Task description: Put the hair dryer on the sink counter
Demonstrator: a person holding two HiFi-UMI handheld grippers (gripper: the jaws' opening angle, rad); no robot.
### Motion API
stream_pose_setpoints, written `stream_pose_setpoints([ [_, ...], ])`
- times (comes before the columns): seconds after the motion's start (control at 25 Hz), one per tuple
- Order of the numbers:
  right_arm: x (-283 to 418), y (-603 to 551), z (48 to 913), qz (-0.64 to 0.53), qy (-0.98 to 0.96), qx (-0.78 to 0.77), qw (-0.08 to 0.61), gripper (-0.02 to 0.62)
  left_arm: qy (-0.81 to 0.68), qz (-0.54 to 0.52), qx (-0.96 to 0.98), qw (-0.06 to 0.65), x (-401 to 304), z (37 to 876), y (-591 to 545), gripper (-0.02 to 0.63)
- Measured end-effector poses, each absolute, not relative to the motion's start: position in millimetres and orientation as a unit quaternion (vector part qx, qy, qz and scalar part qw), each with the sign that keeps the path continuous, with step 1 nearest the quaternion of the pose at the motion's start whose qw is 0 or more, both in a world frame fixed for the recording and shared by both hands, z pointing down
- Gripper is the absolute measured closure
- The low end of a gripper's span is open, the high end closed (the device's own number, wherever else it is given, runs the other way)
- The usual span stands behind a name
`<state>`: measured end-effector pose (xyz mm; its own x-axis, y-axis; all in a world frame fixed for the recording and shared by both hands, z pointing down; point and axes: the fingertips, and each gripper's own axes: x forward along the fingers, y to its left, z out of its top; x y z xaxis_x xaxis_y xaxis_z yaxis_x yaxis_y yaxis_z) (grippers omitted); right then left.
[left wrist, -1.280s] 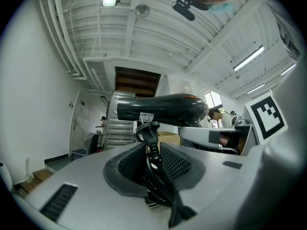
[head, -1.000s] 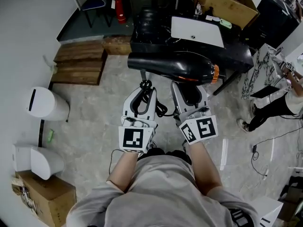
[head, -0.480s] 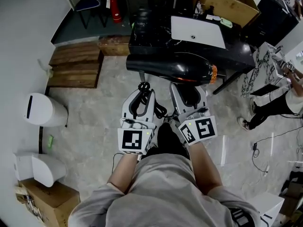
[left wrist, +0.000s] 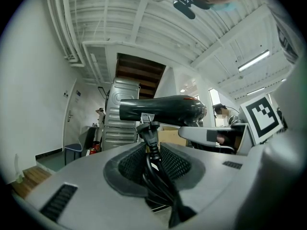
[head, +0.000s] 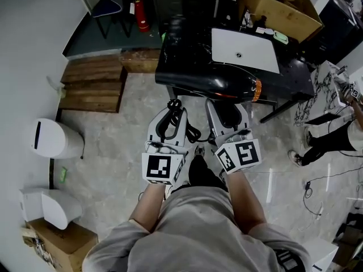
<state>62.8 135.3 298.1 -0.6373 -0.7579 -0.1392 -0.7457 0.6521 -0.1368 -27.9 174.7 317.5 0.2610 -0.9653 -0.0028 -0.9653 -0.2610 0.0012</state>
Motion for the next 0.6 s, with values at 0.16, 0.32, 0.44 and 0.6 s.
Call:
stream_pose_setpoints([
  [0.16, 62.5, 87.2, 299.5, -0.038, 0.906, -0.412, 0.087, 0.41, 0.612, 0.001, -0.791, -0.006, -27.0, 319.6, 129.8, 0.503],
  [0.32, 60.8, 37.0, 303.2, -0.06, 0.905, -0.413, 0.084, 0.41, 0.62, -0.005, -0.785, -0.017, -30.3, 320.7, 85.2, 0.503],
  [0.44, 55.8, 2.6, 305.1, -0.069, 0.907, -0.408, 0.083, 0.41, 0.624, -0.011, -0.78, -0.031, -35.9, 324.3, 53.0, 0.503],
  [0.6, 50.7, -33.3, 306.2, -0.085, 0.905, -0.408, 0.085, 0.41, 0.635, -0.017, -0.771, -0.044, -47.4, 325.6, 19.7, 0.503],
])
